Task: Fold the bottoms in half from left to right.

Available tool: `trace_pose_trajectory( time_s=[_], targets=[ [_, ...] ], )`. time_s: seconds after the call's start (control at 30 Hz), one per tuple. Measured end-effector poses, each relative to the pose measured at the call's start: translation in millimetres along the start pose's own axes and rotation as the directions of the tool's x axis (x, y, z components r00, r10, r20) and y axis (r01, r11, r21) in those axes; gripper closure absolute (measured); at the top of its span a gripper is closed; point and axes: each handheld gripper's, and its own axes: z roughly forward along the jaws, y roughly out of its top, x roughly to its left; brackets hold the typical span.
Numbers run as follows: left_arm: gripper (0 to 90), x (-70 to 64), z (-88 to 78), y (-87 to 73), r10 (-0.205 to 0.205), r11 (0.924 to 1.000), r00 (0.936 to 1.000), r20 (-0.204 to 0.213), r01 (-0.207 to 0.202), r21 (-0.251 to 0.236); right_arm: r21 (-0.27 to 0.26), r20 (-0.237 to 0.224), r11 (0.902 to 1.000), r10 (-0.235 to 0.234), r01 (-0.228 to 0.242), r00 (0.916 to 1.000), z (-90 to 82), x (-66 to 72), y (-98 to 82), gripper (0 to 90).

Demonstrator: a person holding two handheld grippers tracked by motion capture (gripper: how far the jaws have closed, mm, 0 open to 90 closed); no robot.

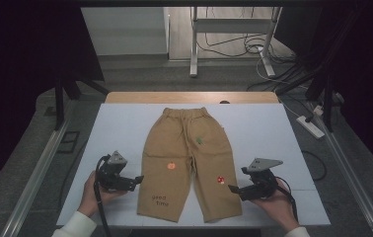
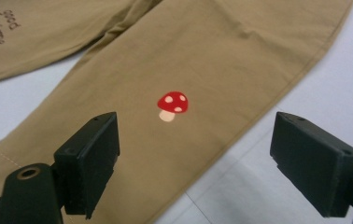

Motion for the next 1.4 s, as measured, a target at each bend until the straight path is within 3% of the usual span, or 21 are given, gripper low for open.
trace_pose_trajectory(
  time_s=[0.67,1.0,1.4],
  targets=[
    [10.8,1.7,4.7,6.5,0.002,1.0,1.0,0.006,-0.002,-0.003,-0.007,-0.053,0.9991,-0.043,0.043,0.9977,22.0,21.1,22.4,16.2],
    [10.8,2.4,7.8,9.3,0.001,1.0,1.0,0.007,-0.001,-0.004,-0.017,-0.092,0.9964,-0.085,0.084,0.9921,35.9,38.8,42.9,16.2],
    [10.8,2.0,9.7,12.0,0.008,1.0,0.9999,0.009,-0.008,-0.005,-0.006,-0.12,0.9939,-0.11,0.11,0.9867,49.7,52.5,55.2,16.2]
  ],
)
